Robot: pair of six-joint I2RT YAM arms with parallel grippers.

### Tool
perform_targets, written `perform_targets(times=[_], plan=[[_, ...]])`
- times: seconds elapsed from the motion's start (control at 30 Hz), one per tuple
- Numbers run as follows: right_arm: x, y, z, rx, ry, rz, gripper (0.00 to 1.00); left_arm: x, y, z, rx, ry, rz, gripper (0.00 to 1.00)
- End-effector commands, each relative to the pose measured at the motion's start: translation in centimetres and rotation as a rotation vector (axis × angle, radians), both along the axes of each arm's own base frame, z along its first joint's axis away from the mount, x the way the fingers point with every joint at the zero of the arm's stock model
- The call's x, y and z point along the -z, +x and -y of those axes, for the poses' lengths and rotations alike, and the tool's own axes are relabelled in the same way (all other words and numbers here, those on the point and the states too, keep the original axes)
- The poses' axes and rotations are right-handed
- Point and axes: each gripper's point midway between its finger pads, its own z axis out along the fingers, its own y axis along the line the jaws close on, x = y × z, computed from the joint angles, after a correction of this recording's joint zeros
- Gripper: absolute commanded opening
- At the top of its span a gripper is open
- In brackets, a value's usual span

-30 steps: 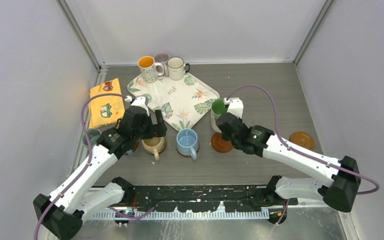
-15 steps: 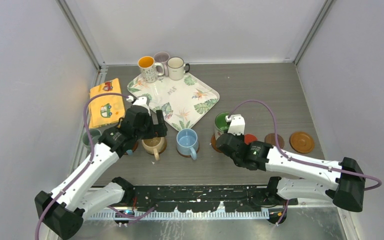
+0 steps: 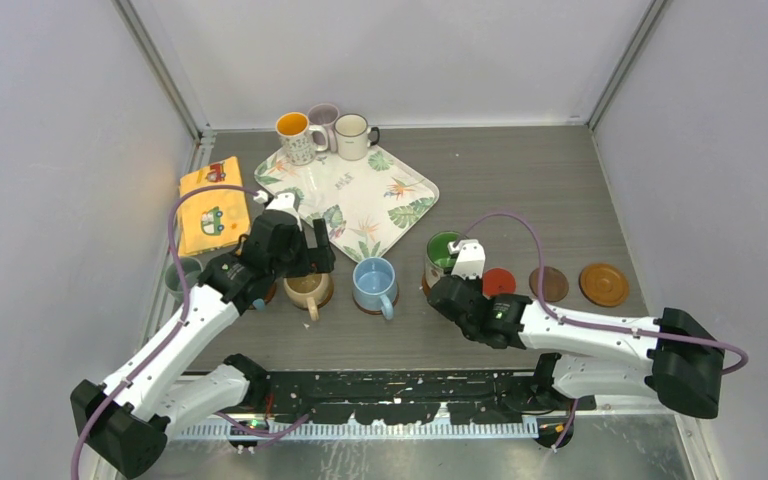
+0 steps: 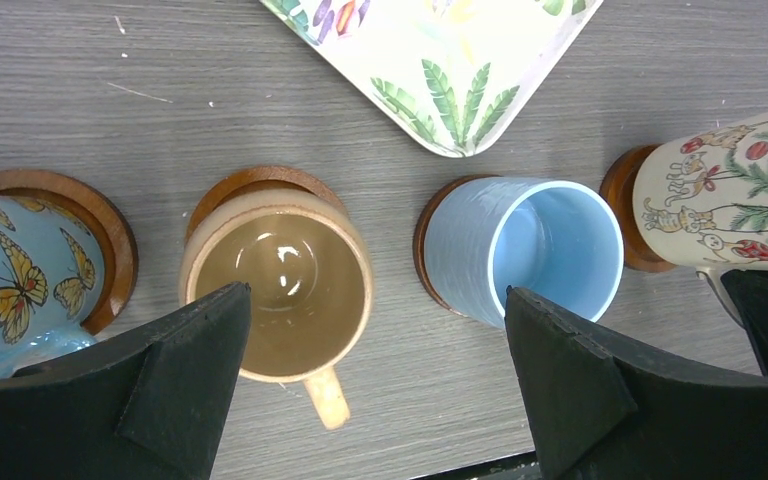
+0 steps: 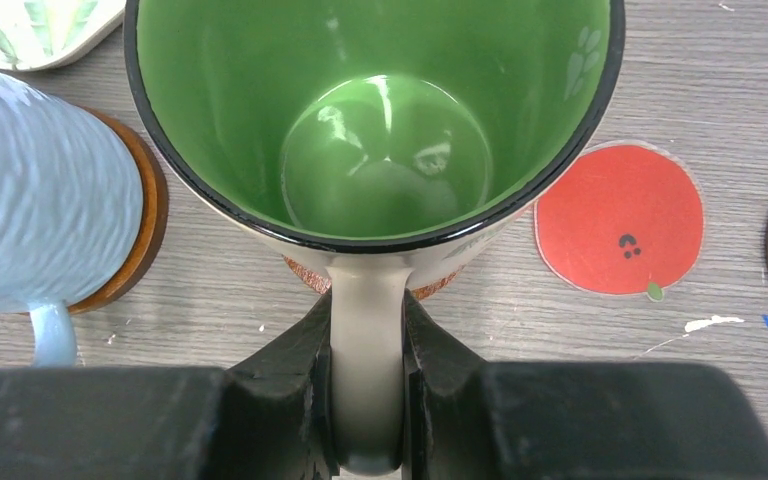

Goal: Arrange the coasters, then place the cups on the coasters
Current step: Place the cup on the coaster.

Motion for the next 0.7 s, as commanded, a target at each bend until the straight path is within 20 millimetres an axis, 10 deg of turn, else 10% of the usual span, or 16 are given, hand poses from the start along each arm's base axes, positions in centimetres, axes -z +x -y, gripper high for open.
perform_targets(times=[0.0,0.67], plan=[[-3.4,2.4,-1.8,0.072,0.14,0.156,0.01,-1.9,1.2,0.5,-0.004,-0.037,0.063,1.0],[-0.6,0.6,-1.2,0.063,0.099,0.114,0.01,-1.6,1.1,0.7,-0.002,-0.043,0.056,1.0]])
